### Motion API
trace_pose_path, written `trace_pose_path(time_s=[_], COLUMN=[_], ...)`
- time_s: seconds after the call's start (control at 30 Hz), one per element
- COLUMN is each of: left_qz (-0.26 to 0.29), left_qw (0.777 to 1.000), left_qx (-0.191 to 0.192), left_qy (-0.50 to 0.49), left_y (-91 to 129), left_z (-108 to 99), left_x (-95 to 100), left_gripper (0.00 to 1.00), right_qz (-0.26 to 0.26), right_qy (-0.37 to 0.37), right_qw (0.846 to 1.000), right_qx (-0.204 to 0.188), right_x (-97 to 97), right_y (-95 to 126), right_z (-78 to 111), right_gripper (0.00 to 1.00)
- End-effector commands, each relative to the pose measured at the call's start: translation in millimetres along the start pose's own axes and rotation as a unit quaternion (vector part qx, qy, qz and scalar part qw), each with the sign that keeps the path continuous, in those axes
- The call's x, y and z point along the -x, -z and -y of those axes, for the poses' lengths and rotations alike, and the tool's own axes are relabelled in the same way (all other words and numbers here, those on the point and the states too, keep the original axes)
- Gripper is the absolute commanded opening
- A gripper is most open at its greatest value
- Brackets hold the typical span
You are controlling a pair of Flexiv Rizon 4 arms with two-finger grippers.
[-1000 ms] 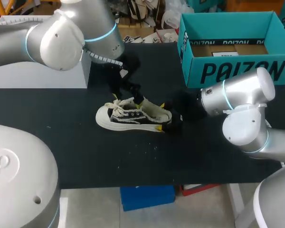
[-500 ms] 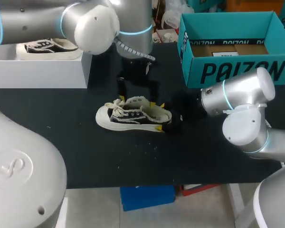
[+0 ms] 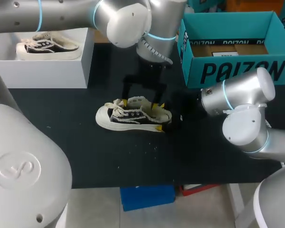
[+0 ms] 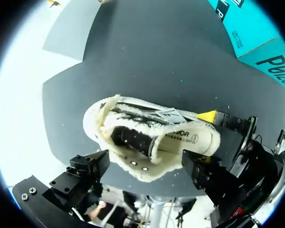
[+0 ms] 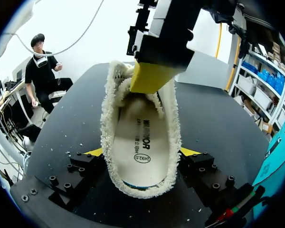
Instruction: Take the shoe out of the shoebox, open the shoe tongue, remove and reinsert the insole, then place the shoe into the shoebox
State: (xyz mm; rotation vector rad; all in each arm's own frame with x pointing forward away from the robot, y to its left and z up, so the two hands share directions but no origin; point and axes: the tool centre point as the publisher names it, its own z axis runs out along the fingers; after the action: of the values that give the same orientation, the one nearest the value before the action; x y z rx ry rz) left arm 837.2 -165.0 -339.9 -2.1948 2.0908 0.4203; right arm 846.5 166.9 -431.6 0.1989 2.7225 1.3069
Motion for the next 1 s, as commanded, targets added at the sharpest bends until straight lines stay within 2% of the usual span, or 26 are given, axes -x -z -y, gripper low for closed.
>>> trace_pose_path(time_s=[0.03, 0.2, 0.9, 0.93, 1.0], left_qz=[0.091, 0.106, 0.095, 0.094, 0.094], left_qw=[0.995, 0.993, 0.992, 0.992, 0.992], left_qx=[-0.040, -0.058, -0.079, -0.079, -0.079], left_qy=[0.003, -0.015, -0.036, -0.037, -0.038], left_y=[-1, -4, -19, -20, -22], left_z=[-8, -9, -7, -7, -5], left_x=[-6.3, -5.3, 9.9, 10.9, 12.6], left_gripper=[1.00, 1.00, 1.00, 0.93, 0.91], right_qz=[0.001, 0.001, 0.001, 0.001, 0.001], right_qy=[-0.001, -0.001, -0.001, -0.001, -0.001], right_qw=[1.000, 1.000, 1.000, 1.000, 1.000], right_qx=[-0.001, -0.001, -0.001, -0.001, -0.001], right_x=[0.8, 0.8, 0.8, 0.8, 0.8], right_y=[-5, -5, -5, -5, -5], right_z=[1.3, 1.3, 1.3, 1.3, 1.3], right_gripper=[0.00, 0.00, 0.00, 0.00, 0.00])
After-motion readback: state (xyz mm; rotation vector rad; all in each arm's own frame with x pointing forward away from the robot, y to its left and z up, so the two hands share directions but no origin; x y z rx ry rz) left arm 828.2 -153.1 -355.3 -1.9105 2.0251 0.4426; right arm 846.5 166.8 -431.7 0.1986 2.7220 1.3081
